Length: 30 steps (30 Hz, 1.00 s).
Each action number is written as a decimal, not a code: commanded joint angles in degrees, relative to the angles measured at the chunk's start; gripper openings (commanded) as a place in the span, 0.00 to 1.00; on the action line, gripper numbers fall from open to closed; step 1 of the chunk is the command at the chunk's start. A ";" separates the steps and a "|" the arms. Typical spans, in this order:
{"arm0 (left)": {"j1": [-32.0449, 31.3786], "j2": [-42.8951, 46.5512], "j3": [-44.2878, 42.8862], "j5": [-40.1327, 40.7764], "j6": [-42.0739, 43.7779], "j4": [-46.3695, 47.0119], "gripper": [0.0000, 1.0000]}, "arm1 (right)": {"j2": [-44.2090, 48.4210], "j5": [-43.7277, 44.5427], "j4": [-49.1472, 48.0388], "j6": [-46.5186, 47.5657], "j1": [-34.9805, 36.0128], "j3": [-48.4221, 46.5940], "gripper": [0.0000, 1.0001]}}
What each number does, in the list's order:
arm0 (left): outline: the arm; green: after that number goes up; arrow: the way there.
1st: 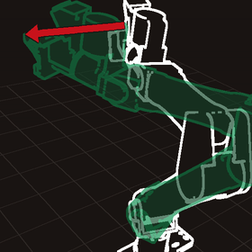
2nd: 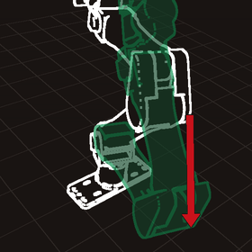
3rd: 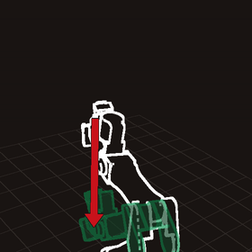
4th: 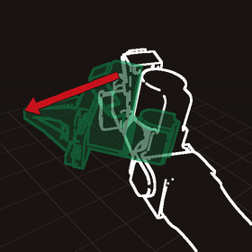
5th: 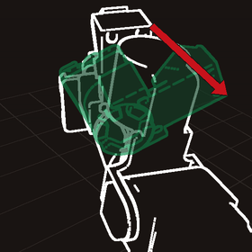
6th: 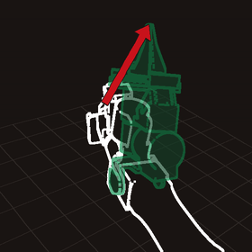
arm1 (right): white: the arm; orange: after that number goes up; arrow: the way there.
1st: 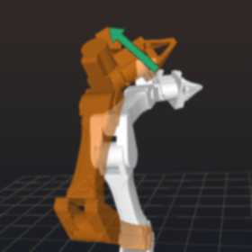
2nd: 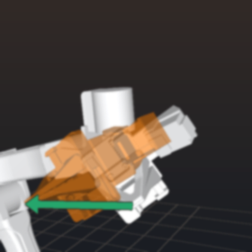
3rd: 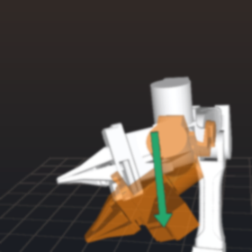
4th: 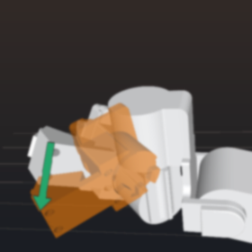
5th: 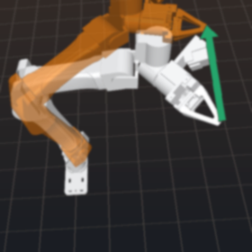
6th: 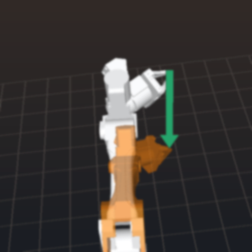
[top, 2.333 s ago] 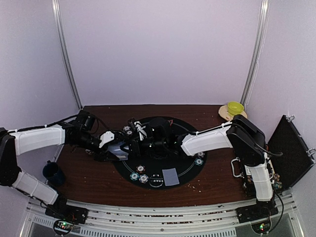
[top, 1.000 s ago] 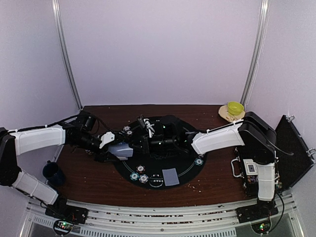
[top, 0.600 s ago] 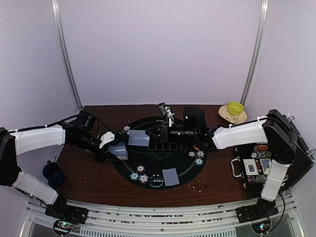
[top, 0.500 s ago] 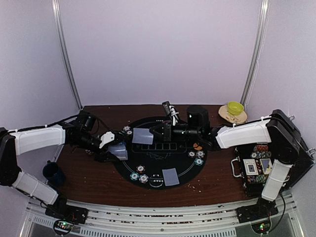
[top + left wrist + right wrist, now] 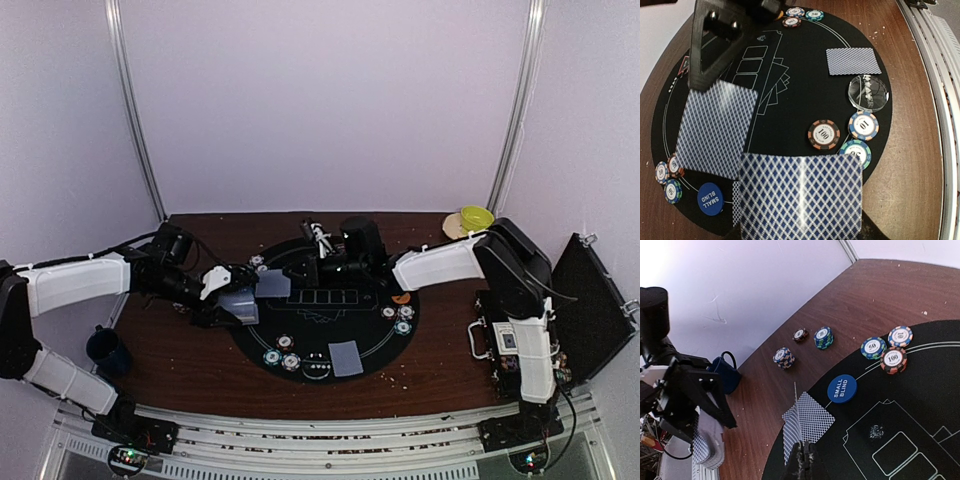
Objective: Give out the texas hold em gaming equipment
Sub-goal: Pick up the poker card from the face-down deck piles, then distribute the poker card in the small blind area.
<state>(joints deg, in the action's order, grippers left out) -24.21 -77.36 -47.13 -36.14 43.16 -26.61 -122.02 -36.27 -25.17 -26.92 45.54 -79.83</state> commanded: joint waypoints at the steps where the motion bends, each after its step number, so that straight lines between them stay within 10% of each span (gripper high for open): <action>1: 0.00 1.20 0.55 -1.06 1.04 1.45 0.47 | -5.66 -4.14 0.17 -0.38 1.84 -6.69 0.00; 30: 0.00 1.02 0.90 -1.70 1.97 1.30 0.47 | -27.39 -8.24 0.16 -5.57 4.31 -28.65 0.00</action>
<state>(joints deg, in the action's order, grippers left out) -24.21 -77.23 -46.61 -36.25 44.36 -26.65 -148.81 -44.01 -25.19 -32.95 49.52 -107.02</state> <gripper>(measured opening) 0.521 0.015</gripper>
